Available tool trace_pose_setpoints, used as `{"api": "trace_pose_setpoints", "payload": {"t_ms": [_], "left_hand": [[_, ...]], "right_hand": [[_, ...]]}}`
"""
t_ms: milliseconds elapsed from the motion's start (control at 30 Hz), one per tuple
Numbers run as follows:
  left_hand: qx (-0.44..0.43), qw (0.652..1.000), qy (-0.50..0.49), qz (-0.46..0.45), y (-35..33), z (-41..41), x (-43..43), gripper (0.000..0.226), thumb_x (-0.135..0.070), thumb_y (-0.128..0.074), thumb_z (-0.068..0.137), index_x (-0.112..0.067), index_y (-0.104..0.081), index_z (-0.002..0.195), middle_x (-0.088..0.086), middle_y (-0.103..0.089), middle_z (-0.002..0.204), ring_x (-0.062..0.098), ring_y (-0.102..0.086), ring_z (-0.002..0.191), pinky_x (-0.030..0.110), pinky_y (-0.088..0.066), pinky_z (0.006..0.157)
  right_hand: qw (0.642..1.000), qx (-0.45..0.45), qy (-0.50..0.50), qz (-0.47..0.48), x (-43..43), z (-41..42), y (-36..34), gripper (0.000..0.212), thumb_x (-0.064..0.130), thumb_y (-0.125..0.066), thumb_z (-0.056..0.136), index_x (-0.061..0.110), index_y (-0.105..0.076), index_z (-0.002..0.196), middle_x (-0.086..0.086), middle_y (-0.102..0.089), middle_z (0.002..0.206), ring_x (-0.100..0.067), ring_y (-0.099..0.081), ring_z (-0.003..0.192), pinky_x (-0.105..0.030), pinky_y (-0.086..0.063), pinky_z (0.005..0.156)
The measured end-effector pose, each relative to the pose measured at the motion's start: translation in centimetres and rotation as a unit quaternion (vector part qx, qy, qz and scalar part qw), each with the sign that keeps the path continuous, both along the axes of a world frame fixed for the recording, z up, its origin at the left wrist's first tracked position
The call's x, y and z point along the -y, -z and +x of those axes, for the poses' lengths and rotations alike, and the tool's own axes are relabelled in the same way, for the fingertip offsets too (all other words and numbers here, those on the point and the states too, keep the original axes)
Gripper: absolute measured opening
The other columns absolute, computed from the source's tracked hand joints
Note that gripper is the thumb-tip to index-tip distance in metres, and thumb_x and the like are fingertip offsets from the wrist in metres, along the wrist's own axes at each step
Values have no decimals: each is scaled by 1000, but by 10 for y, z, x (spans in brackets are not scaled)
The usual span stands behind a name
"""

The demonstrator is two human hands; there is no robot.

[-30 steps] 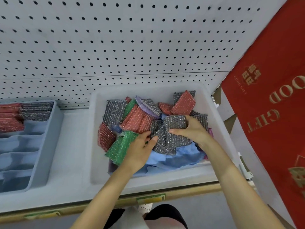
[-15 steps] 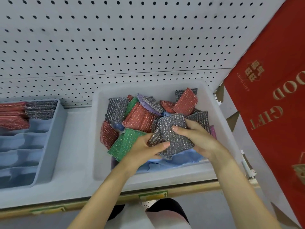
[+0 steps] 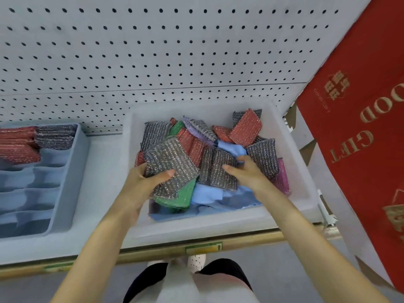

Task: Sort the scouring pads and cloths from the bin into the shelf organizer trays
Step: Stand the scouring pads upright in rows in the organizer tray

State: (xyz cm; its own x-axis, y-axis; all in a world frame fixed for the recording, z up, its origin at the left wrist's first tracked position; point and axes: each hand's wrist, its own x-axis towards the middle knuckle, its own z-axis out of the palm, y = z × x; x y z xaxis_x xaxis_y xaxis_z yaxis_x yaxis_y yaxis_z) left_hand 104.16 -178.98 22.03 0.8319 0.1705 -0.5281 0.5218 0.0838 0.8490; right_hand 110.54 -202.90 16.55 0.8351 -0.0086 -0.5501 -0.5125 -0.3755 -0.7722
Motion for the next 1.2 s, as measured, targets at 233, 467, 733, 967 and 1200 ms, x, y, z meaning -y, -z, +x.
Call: {"api": "trace_pose_setpoints", "payload": {"t_ms": [233, 467, 733, 967, 1200], "left_hand": [[15, 996, -86, -22, 7, -19, 2, 21, -8, -70, 82, -11, -66, 103, 0, -74, 96, 13, -72, 80, 32, -56, 77], [16, 995, -101, -15, 13, -29, -1, 16, -15, -69, 85, -12, -68, 101, 2, -75, 97, 19, -72, 88, 38, -55, 86], [56, 996, -64, 28, 4, -40, -12, 24, -22, -61, 92, -19, -61, 116, -4, -72, 109, 12, -69, 99, 35, -55, 89], [24, 990, -31, -133, -10, -43, -31, 54, -48, -59, 84, -18, -56, 129, 1, -70, 119, 19, -67, 109, 49, -54, 91], [56, 989, -67, -119, -18, -65, -105, 56, -40, -79, 69, -23, -61, 119, -2, -71, 114, 17, -69, 103, 44, -58, 81]], "right_hand": [[983, -101, 82, 126, -20, 10, 2, 56, 16, -82, 74, 5, -54, 122, -10, -68, 112, -22, -66, 101, -39, -54, 88], [957, -116, 162, 212, -35, 4, -9, 22, 5, -76, 78, 12, -58, 87, -5, -67, 87, -19, -60, 84, -26, -49, 74], [905, -51, 122, 405, -21, -25, -52, 43, 21, -60, 82, 9, -60, 124, -9, -68, 118, -20, -66, 105, -28, -57, 75], [948, 33, 13, 317, -98, -42, -67, 56, 21, -71, 67, 11, -58, 121, -5, -71, 110, -17, -67, 100, -31, -53, 86], [971, 91, -23, 218, -191, -60, -66, 33, 13, -78, 76, 13, -64, 105, -8, -70, 106, -20, -68, 97, -36, -55, 82]]}}
